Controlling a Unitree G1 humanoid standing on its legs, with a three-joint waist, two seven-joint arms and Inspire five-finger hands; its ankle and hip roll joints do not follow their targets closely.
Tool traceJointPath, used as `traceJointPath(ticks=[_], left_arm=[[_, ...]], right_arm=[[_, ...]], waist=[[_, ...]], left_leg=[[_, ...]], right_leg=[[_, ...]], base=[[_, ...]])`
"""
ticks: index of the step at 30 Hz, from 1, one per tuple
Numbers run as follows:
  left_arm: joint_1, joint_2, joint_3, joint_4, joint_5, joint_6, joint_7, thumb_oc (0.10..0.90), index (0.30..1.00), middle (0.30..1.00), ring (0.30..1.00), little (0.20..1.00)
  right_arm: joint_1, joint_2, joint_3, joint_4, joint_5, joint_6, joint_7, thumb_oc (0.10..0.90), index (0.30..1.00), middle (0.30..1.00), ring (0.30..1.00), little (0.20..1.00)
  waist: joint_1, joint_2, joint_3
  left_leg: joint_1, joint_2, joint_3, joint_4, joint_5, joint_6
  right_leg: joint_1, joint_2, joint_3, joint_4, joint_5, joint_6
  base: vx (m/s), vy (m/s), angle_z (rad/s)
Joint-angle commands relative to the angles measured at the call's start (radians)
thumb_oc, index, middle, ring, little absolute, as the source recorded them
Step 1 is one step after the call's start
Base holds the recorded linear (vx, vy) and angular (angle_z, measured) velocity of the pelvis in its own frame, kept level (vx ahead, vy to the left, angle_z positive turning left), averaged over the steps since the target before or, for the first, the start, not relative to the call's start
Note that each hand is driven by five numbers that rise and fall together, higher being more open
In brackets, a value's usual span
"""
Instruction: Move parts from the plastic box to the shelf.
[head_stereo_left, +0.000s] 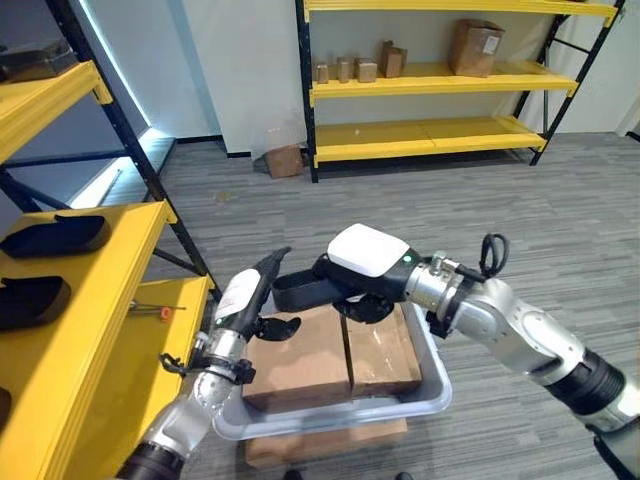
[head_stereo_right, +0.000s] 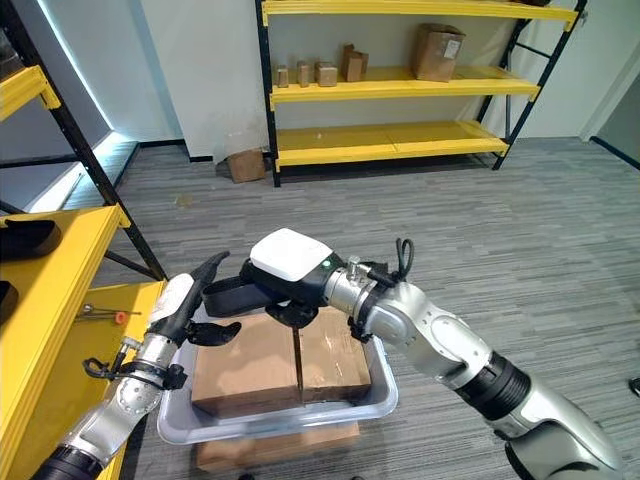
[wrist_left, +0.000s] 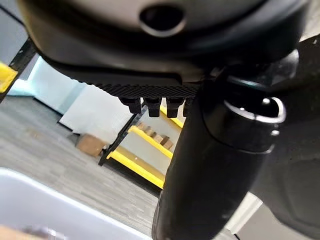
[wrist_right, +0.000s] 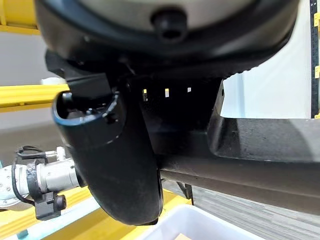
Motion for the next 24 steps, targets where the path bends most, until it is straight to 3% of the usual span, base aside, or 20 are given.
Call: traceJointPath(ticks=[1, 5, 15, 16, 18, 20, 21, 24], left_arm=[[-0.102, 0.021, -0.003, -0.052, -0.160, -0.125, -0.175, 0.900, 1.000, 1.000, 1.000, 1.000], [-0.061, 0.032, 0.016, -0.092, -0.249, -0.159, -0.258, 0.900, 1.000, 1.000, 1.000, 1.000], [-0.067, 0.028, 0.025, -0.138, -0.291, -0.227, -0.228, 0.900, 1.000, 1.000, 1.000, 1.000], [-0.080, 0.033, 0.022, -0.166, -0.274, -0.229, -0.212, 0.863, 0.948, 0.948, 0.948, 0.948], [-0.087, 0.034, 0.020, -0.173, -0.275, -0.233, -0.197, 0.612, 0.596, 0.596, 0.596, 0.596], [-0.097, 0.033, 0.015, -0.182, -0.264, -0.242, -0.145, 0.435, 0.349, 0.349, 0.349, 0.349], [-0.108, 0.030, 0.017, -0.188, -0.227, -0.240, -0.077, 0.400, 0.300, 0.300, 0.300, 0.300], [-0.136, 0.028, 0.017, -0.198, -0.086, -0.241, 0.064, 0.400, 0.300, 0.300, 0.300, 0.300]], right_arm=[[-0.112, 0.075, -0.131, -0.137, -0.027, -0.056, -0.185, 0.400, 0.300, 0.300, 0.300, 0.300], [-0.098, 0.061, -0.134, -0.105, -0.028, -0.073, -0.214, 0.400, 0.300, 0.300, 0.300, 0.300], [-0.063, 0.092, -0.091, -0.110, -0.021, -0.092, -0.238, 0.400, 0.300, 0.300, 0.300, 0.300], [-0.070, 0.099, -0.083, -0.104, 0.006, -0.086, -0.242, 0.400, 0.300, 0.300, 0.300, 0.300], [-0.070, 0.100, -0.081, -0.110, 0.017, -0.080, -0.241, 0.400, 0.300, 0.300, 0.300, 0.300], [-0.071, 0.106, -0.074, -0.110, 0.034, -0.075, -0.248, 0.400, 0.300, 0.300, 0.300, 0.300], [-0.069, 0.114, -0.070, -0.112, 0.040, -0.070, -0.254, 0.400, 0.300, 0.300, 0.300, 0.300], [-0.074, 0.141, -0.061, -0.111, 0.046, -0.054, -0.270, 0.400, 0.300, 0.300, 0.300, 0.300]], waist=[[0.006, -0.014, -0.049], [0.010, -0.007, -0.047], [0.021, -0.004, -0.045], [0.025, -0.006, -0.048], [0.024, -0.007, -0.048], [0.023, -0.009, -0.049], [0.023, -0.010, -0.051], [0.023, -0.014, -0.052]], left_leg=[[0.057, 0.030, -0.018, 0.005, -0.111, -0.013], [0.054, 0.029, -0.017, 0.009, -0.111, -0.011], [0.052, 0.019, -0.029, 0.004, -0.111, -0.003], [0.053, 0.016, -0.031, 0.003, -0.112, -0.003], [0.053, 0.016, -0.032, 0.002, -0.113, -0.002], [0.053, 0.016, -0.032, 0.002, -0.112, -0.002], [0.054, 0.015, -0.032, 0.001, -0.112, -0.002], [0.054, 0.015, -0.034, 0.000, -0.114, -0.001]], right_leg=[[0.034, -0.009, -0.014, 0.010, -0.106, 0.010], [0.034, -0.012, -0.019, 0.010, -0.106, 0.009], [0.038, -0.020, -0.033, 0.011, -0.104, 0.008], [0.041, -0.022, -0.037, 0.010, -0.103, 0.009], [0.041, -0.023, -0.037, 0.011, -0.104, 0.010], [0.042, -0.024, -0.038, 0.011, -0.103, 0.010], [0.042, -0.024, -0.037, 0.011, -0.104, 0.010], [0.045, -0.024, -0.035, 0.010, -0.105, 0.010]], base=[[0.00, 0.000, 0.00], [0.00, 0.018, 0.00], [0.00, 0.011, 0.01], [0.01, 0.014, 0.06], [0.01, 0.012, 0.04], [0.01, 0.011, 0.04], [0.00, 0.000, 0.00], [0.00, 0.000, 0.00]])
